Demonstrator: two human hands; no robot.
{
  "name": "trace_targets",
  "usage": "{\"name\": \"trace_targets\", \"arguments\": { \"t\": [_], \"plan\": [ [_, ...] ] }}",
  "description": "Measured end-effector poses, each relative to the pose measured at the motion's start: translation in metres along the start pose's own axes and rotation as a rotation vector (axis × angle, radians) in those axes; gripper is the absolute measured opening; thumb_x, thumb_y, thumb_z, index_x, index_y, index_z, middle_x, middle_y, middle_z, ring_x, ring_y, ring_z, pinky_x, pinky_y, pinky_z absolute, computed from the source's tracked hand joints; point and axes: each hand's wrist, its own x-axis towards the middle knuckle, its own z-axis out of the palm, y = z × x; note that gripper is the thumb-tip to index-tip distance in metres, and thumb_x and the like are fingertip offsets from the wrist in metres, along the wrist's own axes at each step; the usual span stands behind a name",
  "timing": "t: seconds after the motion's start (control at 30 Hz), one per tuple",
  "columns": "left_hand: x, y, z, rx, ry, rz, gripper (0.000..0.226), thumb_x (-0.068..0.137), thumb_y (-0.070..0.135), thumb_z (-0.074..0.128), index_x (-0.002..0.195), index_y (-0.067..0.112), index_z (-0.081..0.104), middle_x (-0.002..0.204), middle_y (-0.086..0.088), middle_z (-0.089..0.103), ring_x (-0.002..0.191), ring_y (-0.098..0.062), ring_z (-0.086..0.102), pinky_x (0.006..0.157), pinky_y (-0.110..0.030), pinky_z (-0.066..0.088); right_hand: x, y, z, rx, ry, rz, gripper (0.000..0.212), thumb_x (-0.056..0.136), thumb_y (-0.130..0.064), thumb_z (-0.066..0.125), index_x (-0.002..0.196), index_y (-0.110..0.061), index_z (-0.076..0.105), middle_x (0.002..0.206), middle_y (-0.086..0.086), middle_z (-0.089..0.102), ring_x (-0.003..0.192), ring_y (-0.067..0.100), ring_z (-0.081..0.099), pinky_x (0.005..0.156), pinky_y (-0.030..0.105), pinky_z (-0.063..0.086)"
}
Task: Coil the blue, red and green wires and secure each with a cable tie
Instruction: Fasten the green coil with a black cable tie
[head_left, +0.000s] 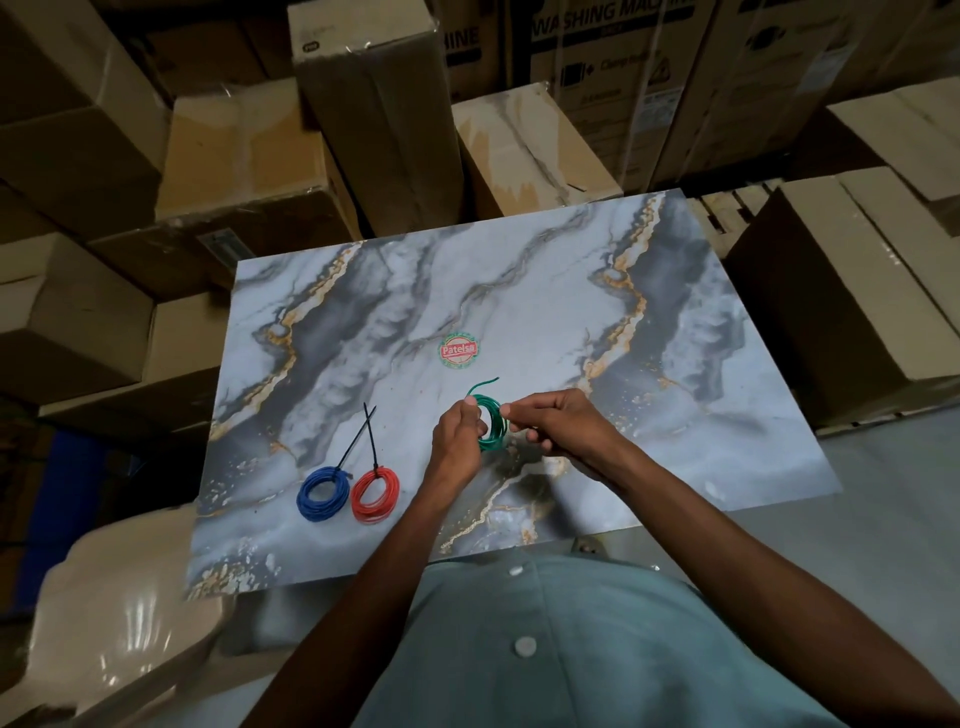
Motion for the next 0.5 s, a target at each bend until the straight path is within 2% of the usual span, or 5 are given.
{"name": "trace_targets", "arguments": {
  "t": [0.13,0.23,0.37,0.43,0.5],
  "plan": [
    [-0.001,-0.005,-0.004,0.009,0.024,-0.011,0.040,0.108,0.035,0.031,0.074,0.021,0.048,0.072,0.003,0.054,0.067,-0.015,0.047,0.064,-0.031,0.036,-0.001,0.005,0.011,0.005,0.006,0.017,0.016,0.094,-0.008,0.068,0.096,0.004,0.079,0.070,0.011,0.068,0.058,0.014,0.060,0.061,0.023,0.054],
    [-0.002,-0.006,-0.007,0.003,0.031,-0.016,0.041,0.108,0.035,0.031,0.072,0.021,0.047,0.072,0.001,0.054,0.068,-0.016,0.046,0.065,-0.032,0.036,-0.004,0.005,0.017,0.056,-0.042,0.015,0.017,0.096,0.000,0.064,0.101,0.010,0.076,0.078,0.016,0.072,0.066,0.016,0.067,0.069,0.024,0.061],
    [-0.003,-0.009,-0.009,-0.010,0.038,-0.024,0.040,0.107,0.037,0.031,0.074,0.021,0.049,0.074,0.000,0.057,0.071,-0.018,0.050,0.071,-0.035,0.040,-0.006,0.006,0.022,0.081,-0.054,-0.029,0.014,0.092,0.006,0.064,0.091,0.008,0.078,0.095,0.033,0.073,0.085,0.030,0.069,0.092,0.034,0.058],
    [-0.003,-0.008,-0.009,-0.007,0.042,-0.029,0.040,0.107,0.037,0.031,0.076,0.021,0.050,0.075,-0.001,0.057,0.073,-0.019,0.051,0.072,-0.035,0.040,-0.006,0.007,0.023,0.122,-0.039,-0.035,0.016,0.091,0.008,0.066,0.088,0.003,0.080,0.098,0.032,0.074,0.090,0.030,0.073,0.094,0.034,0.060],
    [-0.004,-0.008,-0.010,0.000,0.044,-0.016,0.039,0.107,0.037,0.031,0.076,0.022,0.050,0.075,0.000,0.057,0.073,-0.019,0.051,0.073,-0.035,0.040,-0.007,0.006,0.024,0.143,-0.032,-0.028,0.015,0.091,0.009,0.065,0.090,0.004,0.079,0.097,0.028,0.076,0.090,0.029,0.076,0.084,0.027,0.062]
  ]
}}
